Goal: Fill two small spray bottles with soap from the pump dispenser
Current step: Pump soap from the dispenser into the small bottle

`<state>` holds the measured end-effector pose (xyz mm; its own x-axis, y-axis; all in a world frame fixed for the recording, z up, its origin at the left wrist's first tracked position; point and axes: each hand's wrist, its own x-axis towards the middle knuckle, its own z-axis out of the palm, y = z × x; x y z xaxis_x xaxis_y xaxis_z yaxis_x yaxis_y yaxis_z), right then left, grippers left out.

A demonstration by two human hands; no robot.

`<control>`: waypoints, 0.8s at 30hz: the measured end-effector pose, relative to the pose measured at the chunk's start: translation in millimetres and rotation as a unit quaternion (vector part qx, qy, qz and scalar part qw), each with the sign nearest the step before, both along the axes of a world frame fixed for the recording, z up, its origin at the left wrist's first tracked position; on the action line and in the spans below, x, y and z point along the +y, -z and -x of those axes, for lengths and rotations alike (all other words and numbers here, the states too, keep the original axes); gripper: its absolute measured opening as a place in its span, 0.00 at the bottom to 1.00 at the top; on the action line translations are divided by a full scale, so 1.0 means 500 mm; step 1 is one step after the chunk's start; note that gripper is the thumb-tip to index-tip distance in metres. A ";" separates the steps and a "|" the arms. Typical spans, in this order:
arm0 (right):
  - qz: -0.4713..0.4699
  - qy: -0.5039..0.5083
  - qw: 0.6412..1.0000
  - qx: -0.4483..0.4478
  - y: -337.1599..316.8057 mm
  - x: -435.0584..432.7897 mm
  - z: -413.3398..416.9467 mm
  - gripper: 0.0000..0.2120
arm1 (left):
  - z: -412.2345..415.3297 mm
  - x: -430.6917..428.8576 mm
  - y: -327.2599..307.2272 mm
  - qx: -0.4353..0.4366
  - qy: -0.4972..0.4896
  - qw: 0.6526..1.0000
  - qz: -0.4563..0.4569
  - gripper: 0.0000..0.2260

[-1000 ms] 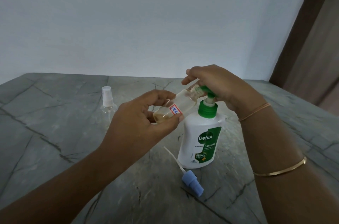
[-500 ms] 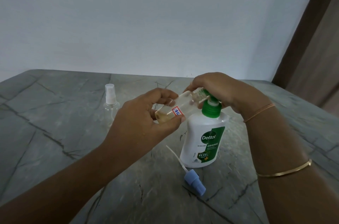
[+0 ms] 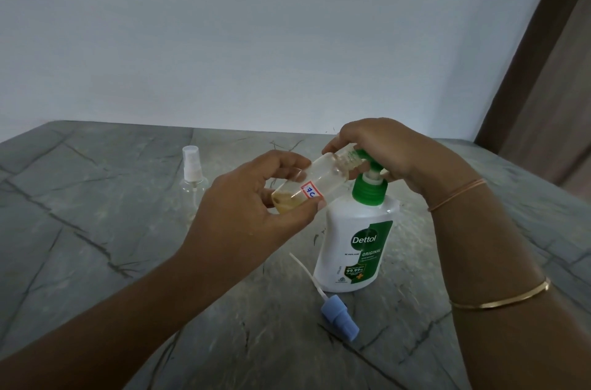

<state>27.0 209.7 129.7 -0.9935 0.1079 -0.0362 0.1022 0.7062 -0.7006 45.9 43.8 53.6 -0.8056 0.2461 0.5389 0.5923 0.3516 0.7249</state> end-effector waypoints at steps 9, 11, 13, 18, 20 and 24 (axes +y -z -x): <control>0.018 -0.009 0.999 -0.030 0.013 0.005 0.001 0.15 | -0.003 -0.003 0.000 0.003 -0.008 1.000 0.011 0.19; 0.042 -0.014 0.999 -0.006 0.008 0.003 -0.002 0.13 | -0.004 -0.002 0.001 0.007 -0.006 1.000 0.010 0.20; 0.065 -0.013 0.998 0.016 0.004 0.001 -0.004 0.13 | -0.003 -0.002 0.003 0.017 -0.010 1.000 0.012 0.19; 0.046 0.007 0.998 0.052 0.001 -0.006 -0.004 0.13 | -0.002 -0.003 0.005 0.021 -0.016 1.000 0.009 0.18; 0.030 0.008 0.998 0.056 0.000 -0.005 -0.003 0.13 | -0.002 -0.002 0.005 0.022 -0.015 1.000 0.004 0.17; 0.018 -0.010 0.999 0.026 0.001 0.000 -0.006 0.17 | -0.004 -0.001 0.004 0.026 -0.014 0.999 0.015 0.15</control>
